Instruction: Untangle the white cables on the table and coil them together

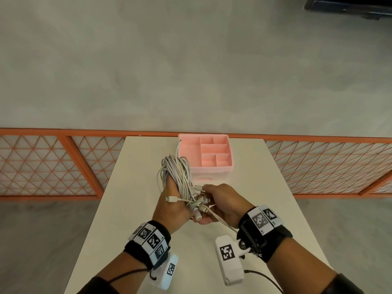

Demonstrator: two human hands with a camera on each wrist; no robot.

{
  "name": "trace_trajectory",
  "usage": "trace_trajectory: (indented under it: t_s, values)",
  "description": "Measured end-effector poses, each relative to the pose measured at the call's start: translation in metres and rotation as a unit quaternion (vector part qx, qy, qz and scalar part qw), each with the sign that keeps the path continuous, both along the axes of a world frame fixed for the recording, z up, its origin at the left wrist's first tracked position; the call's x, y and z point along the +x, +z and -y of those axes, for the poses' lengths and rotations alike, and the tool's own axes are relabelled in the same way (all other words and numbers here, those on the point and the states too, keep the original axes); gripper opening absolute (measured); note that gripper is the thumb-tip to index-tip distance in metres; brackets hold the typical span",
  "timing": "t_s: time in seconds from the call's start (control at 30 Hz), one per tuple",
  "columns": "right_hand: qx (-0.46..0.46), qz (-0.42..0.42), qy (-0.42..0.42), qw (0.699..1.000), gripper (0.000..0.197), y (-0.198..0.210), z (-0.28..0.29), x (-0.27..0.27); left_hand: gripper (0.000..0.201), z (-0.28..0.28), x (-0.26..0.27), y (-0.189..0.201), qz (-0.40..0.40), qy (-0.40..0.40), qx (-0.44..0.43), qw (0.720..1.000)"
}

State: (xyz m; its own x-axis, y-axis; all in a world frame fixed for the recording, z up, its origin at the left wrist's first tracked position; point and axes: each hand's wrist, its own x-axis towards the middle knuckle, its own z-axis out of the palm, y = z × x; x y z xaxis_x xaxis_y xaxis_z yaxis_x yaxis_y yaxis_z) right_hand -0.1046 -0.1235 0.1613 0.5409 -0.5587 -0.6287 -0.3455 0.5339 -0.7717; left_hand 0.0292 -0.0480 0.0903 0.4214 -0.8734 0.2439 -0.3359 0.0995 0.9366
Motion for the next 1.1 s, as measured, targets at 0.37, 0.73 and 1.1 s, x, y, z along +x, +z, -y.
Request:
trace_trajectory:
  t_s: [0.37,0.73,1.1]
  values:
    - [-0.069,-0.072,0.071,0.992,0.036,0.003,-0.002,0.003,0.087,0.003,-0.01,0.008,0.037,0.024,0.001,0.999]
    - [-0.196,-0.131,0.239,0.942,0.059,0.024,0.019,-0.021,0.09,0.001,0.0,0.001,0.075,-0.002,0.092,0.993]
    - [-0.385,-0.064,0.276,0.878,0.009,0.073,0.076,-0.029,0.042,-0.018,-0.022,0.031,-0.167,-0.241,0.147,0.945]
